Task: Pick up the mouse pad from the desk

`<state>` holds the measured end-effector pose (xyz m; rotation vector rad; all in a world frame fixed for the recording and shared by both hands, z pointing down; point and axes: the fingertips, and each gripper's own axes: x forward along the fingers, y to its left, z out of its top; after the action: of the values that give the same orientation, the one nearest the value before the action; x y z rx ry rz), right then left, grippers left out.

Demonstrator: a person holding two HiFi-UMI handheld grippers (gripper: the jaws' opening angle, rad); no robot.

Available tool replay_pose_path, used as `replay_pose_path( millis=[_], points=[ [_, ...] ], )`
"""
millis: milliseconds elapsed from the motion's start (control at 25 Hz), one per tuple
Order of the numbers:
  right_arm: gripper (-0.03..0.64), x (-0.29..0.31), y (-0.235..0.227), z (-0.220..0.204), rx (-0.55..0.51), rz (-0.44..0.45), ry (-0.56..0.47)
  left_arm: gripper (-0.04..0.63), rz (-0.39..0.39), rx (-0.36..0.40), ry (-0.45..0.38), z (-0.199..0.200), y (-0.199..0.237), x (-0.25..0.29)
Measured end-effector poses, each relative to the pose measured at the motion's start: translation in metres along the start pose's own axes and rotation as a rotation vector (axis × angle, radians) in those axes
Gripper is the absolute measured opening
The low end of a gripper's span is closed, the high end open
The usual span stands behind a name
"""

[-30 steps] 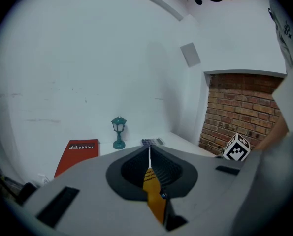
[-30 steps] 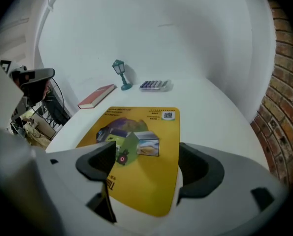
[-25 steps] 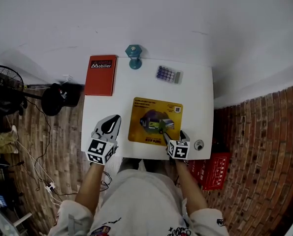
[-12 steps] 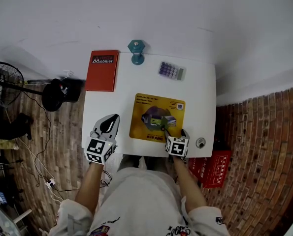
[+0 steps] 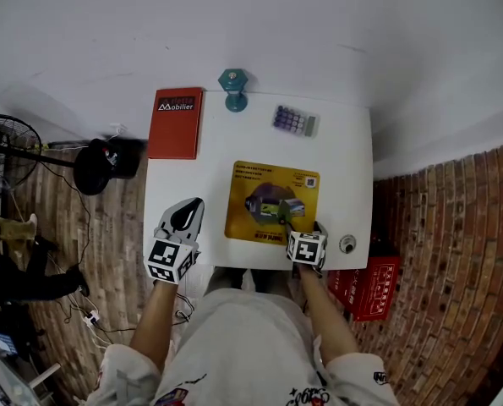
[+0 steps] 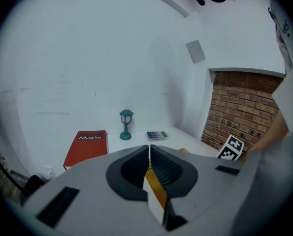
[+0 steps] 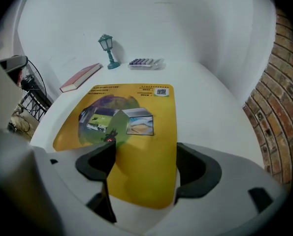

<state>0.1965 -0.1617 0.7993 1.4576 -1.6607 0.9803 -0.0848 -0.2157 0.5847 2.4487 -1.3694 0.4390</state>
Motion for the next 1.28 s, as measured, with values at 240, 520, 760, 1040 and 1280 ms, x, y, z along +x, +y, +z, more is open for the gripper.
replay_pose_path(
  millis=[240,520,760,1040,1280],
  points=[
    [0.382,-0.002,0.0,0.002,0.003,-0.002,0.011,0.029,-0.017,0.008,0.0,0.002,-0.002,0.006],
    [0.365,-0.001,-0.003,0.0,0.004,-0.012,0.045,0.029,-0.021,0.007,0.005,0.002,-0.004,0.007],
    [0.328,-0.002,0.001,0.001,-0.008,0.0,0.059,0.029,-0.022,0.002,0.009,-0.002,-0.007,0.007],
    [0.202,-0.002,0.013,0.001,-0.014,0.029,0.057,0.029,-0.016,0.002,0.007,-0.001,-0.008,0.007],
    [0.146,-0.006,0.018,0.003,0.01,0.089,0.047,0.029,-0.004,-0.001,0.007,-0.001,-0.004,0.003]
  ],
)
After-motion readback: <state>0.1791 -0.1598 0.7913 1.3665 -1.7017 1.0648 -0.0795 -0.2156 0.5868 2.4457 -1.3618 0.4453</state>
